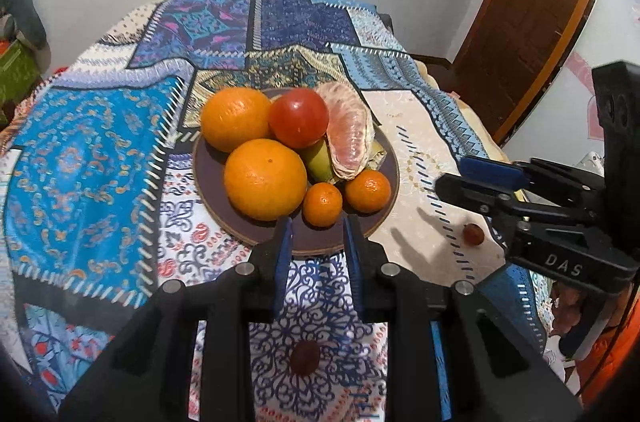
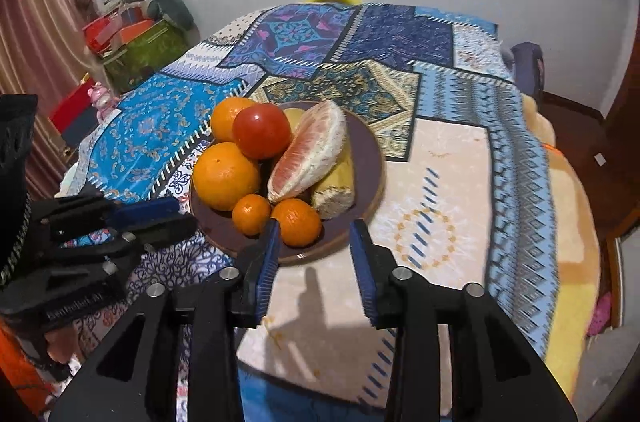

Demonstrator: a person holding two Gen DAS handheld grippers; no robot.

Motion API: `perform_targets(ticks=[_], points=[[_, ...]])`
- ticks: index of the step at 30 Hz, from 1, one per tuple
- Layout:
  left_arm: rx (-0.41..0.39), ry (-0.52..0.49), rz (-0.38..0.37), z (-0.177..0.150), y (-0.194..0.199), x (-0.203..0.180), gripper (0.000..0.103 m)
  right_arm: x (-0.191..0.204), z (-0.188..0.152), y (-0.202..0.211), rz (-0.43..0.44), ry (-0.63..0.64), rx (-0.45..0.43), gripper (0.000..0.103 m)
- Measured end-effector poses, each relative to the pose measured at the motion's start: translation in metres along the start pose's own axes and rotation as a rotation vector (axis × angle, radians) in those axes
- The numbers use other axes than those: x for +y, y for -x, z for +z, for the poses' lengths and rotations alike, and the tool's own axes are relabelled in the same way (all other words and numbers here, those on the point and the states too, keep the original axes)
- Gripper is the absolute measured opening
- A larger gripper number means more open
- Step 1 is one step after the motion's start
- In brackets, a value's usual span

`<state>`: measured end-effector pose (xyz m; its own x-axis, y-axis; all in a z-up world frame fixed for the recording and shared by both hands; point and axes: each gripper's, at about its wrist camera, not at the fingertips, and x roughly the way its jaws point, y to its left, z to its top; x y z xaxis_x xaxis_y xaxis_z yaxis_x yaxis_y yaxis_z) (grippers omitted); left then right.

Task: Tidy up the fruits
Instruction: 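Grasp a dark red date with the left tool while the right grasps the other date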

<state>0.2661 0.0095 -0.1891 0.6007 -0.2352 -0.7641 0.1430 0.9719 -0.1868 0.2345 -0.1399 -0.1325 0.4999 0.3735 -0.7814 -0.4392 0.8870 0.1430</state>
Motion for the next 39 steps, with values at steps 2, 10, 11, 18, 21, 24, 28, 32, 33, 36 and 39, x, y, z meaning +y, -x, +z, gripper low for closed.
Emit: perform_targets(ticks=[2,10,11,18,21,24,28,32,33,36,39], points=[[-0.011,-0.006,0.011,-0.002,0.011,-0.001,0.024,-0.002,-0.003,0.010,-0.016,-0.005,-0.003,0.042],[-0.039,-0.008,0.045,-0.009,0.048,0.001,0.026,-0.016,-0.010,0.054,-0.058,-0.036,-0.033,0.048],[-0.038,-0.007,0.047,-0.010,0.051,0.001,0.028,-0.017,-0.011,0.058,-0.064,-0.039,-0.037,0.048],[-0.003,-0.012,0.071,-0.026,0.055,0.003,0.034,-0.024,-0.022,0.073,-0.103,-0.025,-0.019,0.048],[0.032,-0.007,0.077,-0.037,0.049,0.004,0.034,-0.031,-0.026,0.069,-0.097,-0.041,0.007,0.048],[0.065,0.005,0.078,-0.047,0.041,0.006,0.034,-0.038,-0.031,0.062,-0.096,-0.060,0.034,0.048],[0.129,0.016,0.071,-0.062,0.024,0.009,0.034,-0.044,-0.042,0.051,-0.099,-0.070,0.072,0.048],[0.172,0.004,0.060,-0.071,0.011,0.005,0.034,-0.048,-0.050,0.039,-0.091,-0.078,0.105,0.048],[0.182,0.000,0.059,-0.073,0.007,0.003,0.034,-0.048,-0.052,0.036,-0.086,-0.081,0.112,0.048],[0.205,-0.004,0.055,-0.078,-0.004,0.001,0.034,-0.048,-0.057,0.026,-0.066,-0.087,0.128,0.048],[0.217,-0.002,0.052,-0.080,-0.011,0.000,0.034,-0.048,-0.061,0.018,-0.054,-0.090,0.141,0.048]])
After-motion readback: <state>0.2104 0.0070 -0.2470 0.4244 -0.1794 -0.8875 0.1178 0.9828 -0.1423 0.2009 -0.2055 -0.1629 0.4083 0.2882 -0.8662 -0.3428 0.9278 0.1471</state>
